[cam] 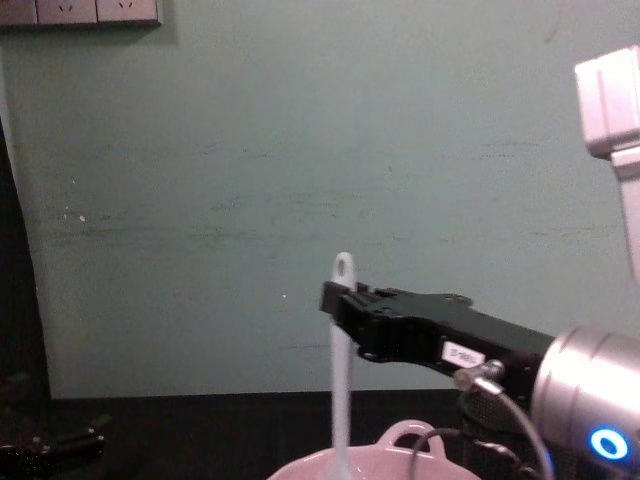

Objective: Use the one hand to pick up the spoon and stir the clear water in the bowl.

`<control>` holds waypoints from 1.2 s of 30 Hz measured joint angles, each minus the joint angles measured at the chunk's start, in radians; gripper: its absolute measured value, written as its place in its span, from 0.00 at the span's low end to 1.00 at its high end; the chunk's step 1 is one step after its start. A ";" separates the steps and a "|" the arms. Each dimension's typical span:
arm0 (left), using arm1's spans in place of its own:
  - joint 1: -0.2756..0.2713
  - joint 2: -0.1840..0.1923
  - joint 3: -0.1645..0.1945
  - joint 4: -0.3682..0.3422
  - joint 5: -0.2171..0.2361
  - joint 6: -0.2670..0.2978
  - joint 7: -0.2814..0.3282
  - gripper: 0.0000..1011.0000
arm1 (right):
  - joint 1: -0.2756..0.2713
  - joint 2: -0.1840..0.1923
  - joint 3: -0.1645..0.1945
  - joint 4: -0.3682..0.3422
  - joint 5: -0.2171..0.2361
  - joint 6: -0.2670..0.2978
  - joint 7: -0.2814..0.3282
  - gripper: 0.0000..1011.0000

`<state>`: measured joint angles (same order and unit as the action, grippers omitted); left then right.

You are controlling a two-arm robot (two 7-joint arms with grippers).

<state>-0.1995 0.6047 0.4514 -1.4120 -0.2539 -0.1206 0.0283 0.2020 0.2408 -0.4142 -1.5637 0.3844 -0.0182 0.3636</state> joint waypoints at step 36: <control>0.000 0.000 0.000 0.000 0.000 0.000 0.000 1.00 | 0.048 -0.005 0.088 0.097 -0.005 -0.031 -0.048 0.11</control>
<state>-0.1996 0.6047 0.4514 -1.4120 -0.2539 -0.1206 0.0283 0.2501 0.2362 -0.3258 -1.4663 0.3790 -0.0493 0.3152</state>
